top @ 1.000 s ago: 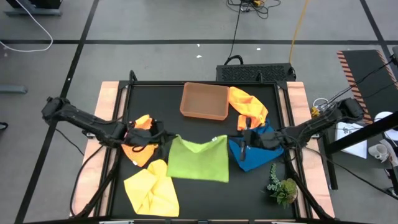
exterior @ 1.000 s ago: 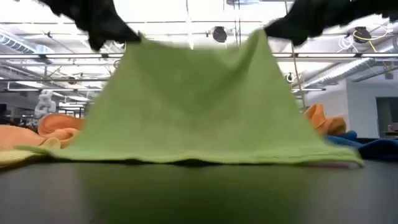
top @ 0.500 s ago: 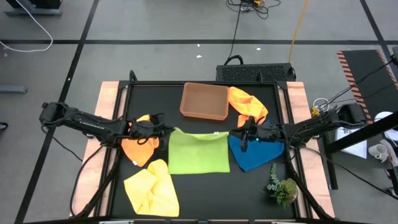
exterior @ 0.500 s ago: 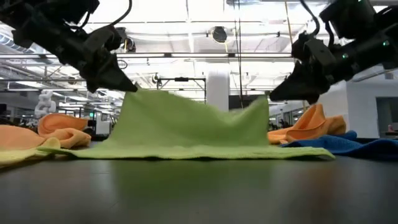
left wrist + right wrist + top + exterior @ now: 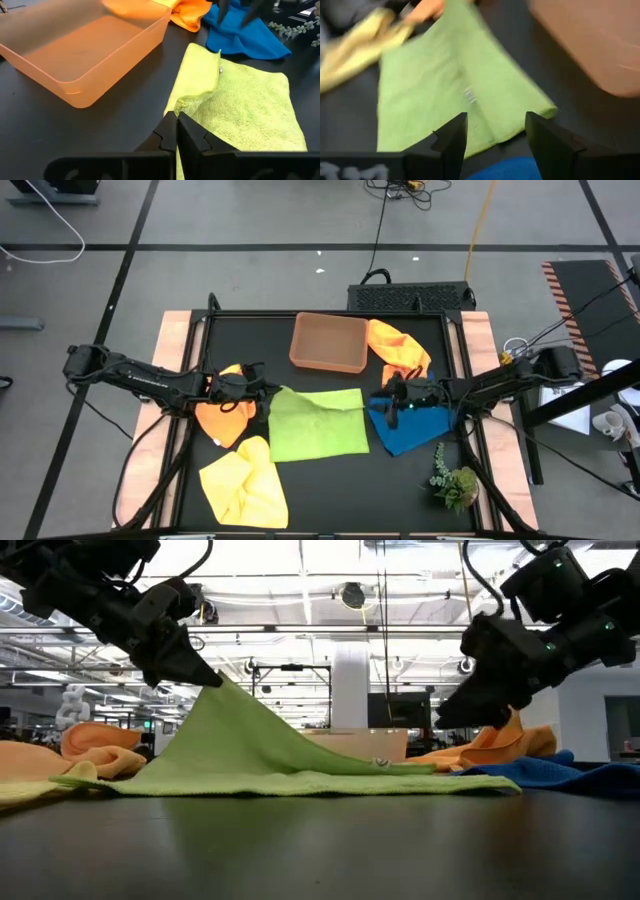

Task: Fold microfiber towels
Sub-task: Fold the green microfiber cloth

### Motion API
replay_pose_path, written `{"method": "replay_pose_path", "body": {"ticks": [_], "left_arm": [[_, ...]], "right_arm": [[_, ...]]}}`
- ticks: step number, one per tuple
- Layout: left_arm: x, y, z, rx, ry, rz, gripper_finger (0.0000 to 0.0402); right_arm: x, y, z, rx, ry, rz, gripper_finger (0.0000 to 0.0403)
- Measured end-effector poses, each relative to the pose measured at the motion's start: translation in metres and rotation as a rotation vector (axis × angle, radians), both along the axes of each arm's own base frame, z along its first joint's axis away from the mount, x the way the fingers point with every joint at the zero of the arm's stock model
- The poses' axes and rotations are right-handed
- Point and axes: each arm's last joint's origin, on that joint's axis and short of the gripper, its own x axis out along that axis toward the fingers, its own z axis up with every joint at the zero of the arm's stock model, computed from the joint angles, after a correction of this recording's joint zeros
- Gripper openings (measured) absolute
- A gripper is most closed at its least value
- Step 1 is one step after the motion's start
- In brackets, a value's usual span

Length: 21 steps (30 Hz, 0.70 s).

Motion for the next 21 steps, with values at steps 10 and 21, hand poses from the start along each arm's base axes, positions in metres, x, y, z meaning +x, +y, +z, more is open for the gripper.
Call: {"method": "replay_pose_path", "body": {"ticks": [10,21], "left_arm": [[0.001,-0.001,0.001,-0.001,-0.011,-0.026,0.0006],[0.001,-0.003,0.001,-0.015,-0.012,-0.047,0.001]], "right_arm": [[0.028,0.008,-0.027,-0.232,0.165,0.163,0.0156],[0.041,0.006,-0.034,-0.367,0.233,0.139,0.0117]]}}
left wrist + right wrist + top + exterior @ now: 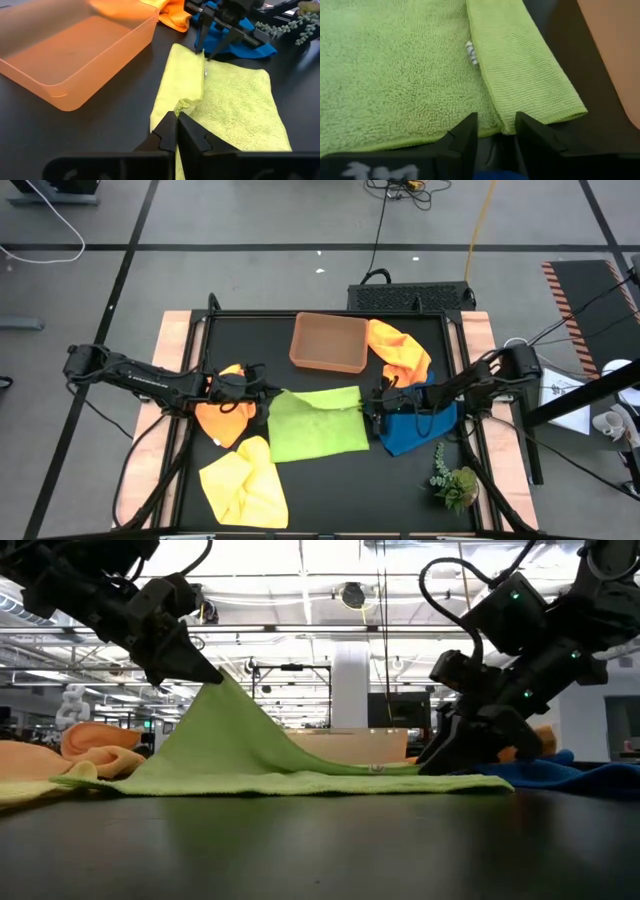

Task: Fold microfiber towels
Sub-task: Fold the green microfiber cloth

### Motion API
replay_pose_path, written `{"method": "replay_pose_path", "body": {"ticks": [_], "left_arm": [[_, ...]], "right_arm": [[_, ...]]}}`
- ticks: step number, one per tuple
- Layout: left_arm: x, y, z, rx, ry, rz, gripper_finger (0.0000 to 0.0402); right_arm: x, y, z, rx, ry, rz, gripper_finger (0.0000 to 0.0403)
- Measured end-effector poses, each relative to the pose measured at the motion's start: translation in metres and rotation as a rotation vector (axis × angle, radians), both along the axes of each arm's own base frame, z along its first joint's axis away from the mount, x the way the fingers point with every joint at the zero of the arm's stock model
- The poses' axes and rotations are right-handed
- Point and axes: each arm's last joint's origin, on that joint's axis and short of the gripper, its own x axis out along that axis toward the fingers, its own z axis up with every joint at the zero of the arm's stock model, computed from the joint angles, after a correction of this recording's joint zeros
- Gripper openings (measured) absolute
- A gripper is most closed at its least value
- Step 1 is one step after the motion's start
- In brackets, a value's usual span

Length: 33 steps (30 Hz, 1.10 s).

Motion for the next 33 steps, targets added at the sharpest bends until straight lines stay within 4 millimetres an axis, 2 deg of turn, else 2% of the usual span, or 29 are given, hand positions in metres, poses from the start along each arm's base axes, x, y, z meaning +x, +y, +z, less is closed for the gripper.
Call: {"method": "replay_pose_path", "body": {"ticks": [13,20,28,33], "left_arm": [[0.0,0.0,0.0,0.021,0.006,-0.011,0.0008],[0.0,0.0,0.001,0.076,0.017,-0.041,0.001],[0.009,-0.004,0.02,0.174,-0.006,-0.12,0.0005],[0.008,-0.018,0.024,0.235,0.021,-0.206,0.0006]], "right_arm": [[-0.002,0.0,0.008,0.005,-0.018,0.001,0.0005],[-0.002,0.0,0.021,0.005,-0.076,-0.006,0.0001],[-0.012,0.002,0.065,-0.012,-0.26,0.006,0.0],[-0.02,0.016,0.079,0.006,-0.305,0.073,0.0]]}}
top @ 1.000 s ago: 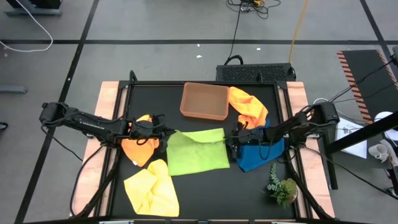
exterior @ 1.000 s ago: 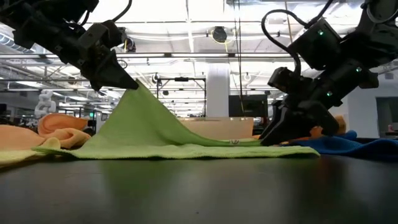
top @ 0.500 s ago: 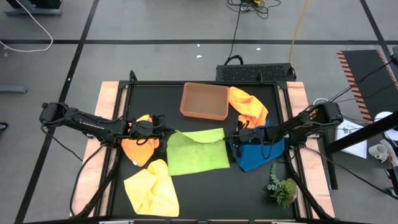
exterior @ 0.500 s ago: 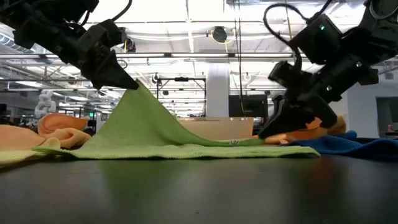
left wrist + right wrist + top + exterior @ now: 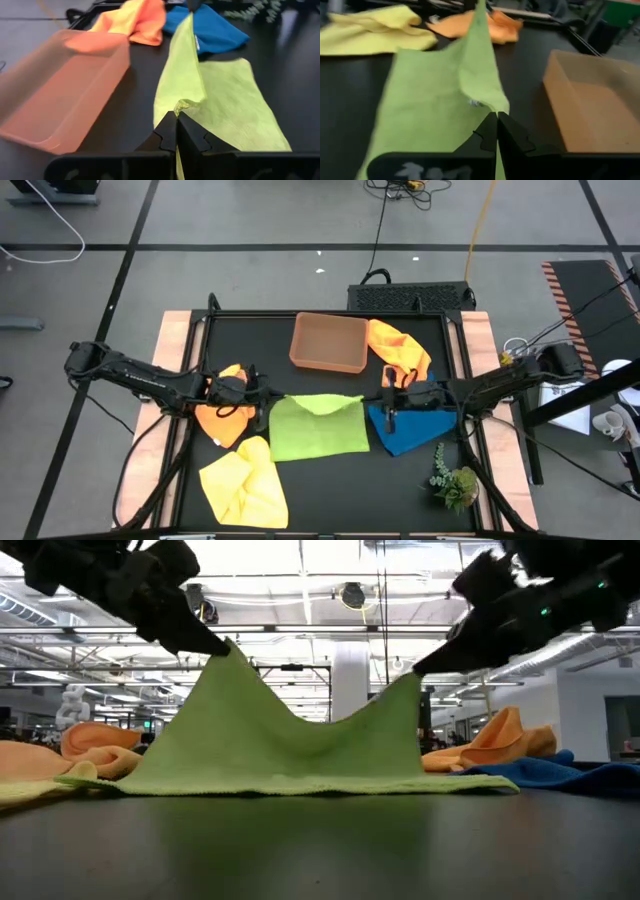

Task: Fold microfiber towels
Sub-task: Fold the green microfiber cloth

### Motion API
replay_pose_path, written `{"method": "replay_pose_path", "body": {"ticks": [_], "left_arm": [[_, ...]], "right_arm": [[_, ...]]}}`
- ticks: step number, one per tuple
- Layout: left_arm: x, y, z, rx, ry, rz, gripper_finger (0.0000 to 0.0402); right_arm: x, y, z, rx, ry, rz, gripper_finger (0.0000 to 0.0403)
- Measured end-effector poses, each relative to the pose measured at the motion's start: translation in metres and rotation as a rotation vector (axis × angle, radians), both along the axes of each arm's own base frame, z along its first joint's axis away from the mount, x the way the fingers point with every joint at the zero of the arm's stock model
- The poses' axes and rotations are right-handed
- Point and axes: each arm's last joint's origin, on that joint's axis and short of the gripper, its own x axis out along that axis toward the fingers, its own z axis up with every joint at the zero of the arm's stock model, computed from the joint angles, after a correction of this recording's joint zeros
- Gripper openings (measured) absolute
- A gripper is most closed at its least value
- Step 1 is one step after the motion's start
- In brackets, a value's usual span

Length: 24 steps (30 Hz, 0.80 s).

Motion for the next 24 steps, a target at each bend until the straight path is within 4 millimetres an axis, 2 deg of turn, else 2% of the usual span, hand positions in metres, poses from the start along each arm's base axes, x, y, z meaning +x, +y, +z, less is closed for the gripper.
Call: {"method": "replay_pose_path", "body": {"ticks": [8,16,24], "left_arm": [[-0.01,-0.03,-0.006,0.057,0.074,-0.097,0.0005],[-0.022,-0.061,-0.011,-0.028,0.099,-0.184,0.0003],[-0.015,-0.084,-0.044,-0.043,0.212,-0.172,0.0015]], "right_arm": [[-0.007,0.028,-0.003,0.053,0.03,0.109,0.0],[-0.009,0.047,-0.014,0.119,0.084,0.155,0.0],[-0.005,0.057,-0.035,0.147,0.17,0.162,0.0]]}}
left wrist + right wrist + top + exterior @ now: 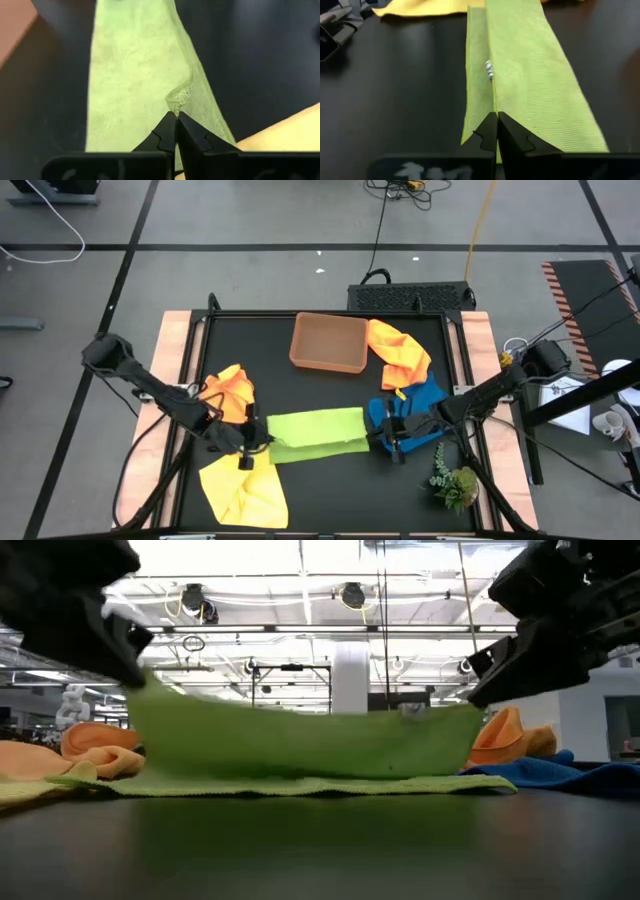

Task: Fold microfiber towels
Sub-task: Fold the green microfiber cloth

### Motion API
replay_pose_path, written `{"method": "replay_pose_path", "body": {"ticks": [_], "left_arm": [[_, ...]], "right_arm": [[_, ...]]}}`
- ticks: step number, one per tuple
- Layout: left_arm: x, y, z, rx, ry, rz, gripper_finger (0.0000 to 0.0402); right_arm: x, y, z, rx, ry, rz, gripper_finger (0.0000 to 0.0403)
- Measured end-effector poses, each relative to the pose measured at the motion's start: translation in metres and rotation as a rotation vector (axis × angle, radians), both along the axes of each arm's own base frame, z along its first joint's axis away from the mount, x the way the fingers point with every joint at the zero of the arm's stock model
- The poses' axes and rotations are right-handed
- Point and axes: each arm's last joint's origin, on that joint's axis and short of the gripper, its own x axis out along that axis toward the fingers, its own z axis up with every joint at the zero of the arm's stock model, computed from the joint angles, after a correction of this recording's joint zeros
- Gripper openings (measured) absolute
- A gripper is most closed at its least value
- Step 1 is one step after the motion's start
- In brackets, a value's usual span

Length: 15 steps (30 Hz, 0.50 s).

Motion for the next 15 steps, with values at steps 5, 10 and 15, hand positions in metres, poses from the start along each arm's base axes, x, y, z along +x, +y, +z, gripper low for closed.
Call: {"method": "replay_pose_path", "body": {"ticks": [5,10,15], "left_arm": [[0.007,-0.006,-0.014,-0.003,0.017,0.003,0.0041],[0.01,-0.008,-0.012,-0.029,-0.012,0.006,0.0088],[0.008,-0.007,-0.004,-0.082,-0.036,0.006,0.012]], "right_arm": [[0.003,0.003,-0.005,0.032,0.012,0.045,0.0006],[0.003,0.004,-0.003,0.071,0.001,0.055,0.0041],[0.004,0.004,-0.003,0.087,0.0,0.046,0.0081]]}}
